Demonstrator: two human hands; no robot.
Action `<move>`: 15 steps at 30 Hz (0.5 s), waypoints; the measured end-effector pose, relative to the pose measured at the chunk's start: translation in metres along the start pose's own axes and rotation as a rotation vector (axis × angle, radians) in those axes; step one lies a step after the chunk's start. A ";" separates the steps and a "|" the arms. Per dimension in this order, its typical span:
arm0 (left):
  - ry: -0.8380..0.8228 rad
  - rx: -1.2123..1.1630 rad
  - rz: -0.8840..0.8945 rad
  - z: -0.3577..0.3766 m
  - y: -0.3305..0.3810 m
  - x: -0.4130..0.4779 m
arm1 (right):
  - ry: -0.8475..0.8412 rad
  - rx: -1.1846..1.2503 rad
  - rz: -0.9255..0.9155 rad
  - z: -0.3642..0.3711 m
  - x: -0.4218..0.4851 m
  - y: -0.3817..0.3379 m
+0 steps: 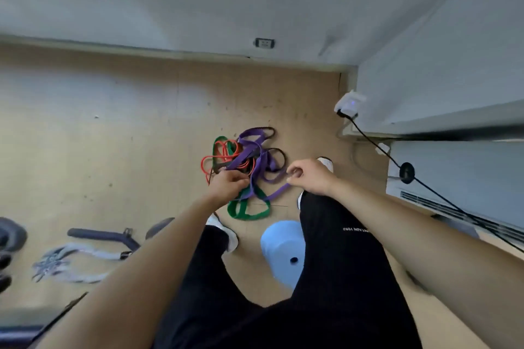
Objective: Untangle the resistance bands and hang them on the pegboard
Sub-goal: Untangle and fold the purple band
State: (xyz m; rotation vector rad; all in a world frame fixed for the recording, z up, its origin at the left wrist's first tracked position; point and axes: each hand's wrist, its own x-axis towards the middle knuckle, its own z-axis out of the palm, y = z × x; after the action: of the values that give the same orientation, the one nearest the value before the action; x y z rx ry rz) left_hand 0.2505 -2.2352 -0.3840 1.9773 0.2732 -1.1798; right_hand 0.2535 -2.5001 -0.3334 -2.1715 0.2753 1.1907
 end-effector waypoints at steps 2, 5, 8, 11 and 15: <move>0.020 -0.061 -0.019 0.015 -0.060 0.042 | -0.058 -0.044 0.007 0.043 0.053 0.017; 0.080 -0.070 -0.050 0.033 -0.121 0.096 | -0.120 -0.121 0.032 0.099 0.138 0.042; 0.133 -0.033 -0.055 0.060 -0.192 0.164 | -0.078 -0.152 0.043 0.148 0.226 0.068; 0.373 0.028 -0.039 0.088 -0.237 0.226 | 0.074 -0.245 0.026 0.187 0.305 0.098; 0.679 0.235 0.043 0.111 -0.257 0.291 | 0.333 -0.348 -0.060 0.215 0.382 0.122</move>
State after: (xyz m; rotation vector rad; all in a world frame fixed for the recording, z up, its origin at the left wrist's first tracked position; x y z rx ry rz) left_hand 0.1975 -2.2070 -0.7834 2.5337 0.4449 -0.4899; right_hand 0.2671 -2.4166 -0.7809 -2.6644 0.1475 0.8889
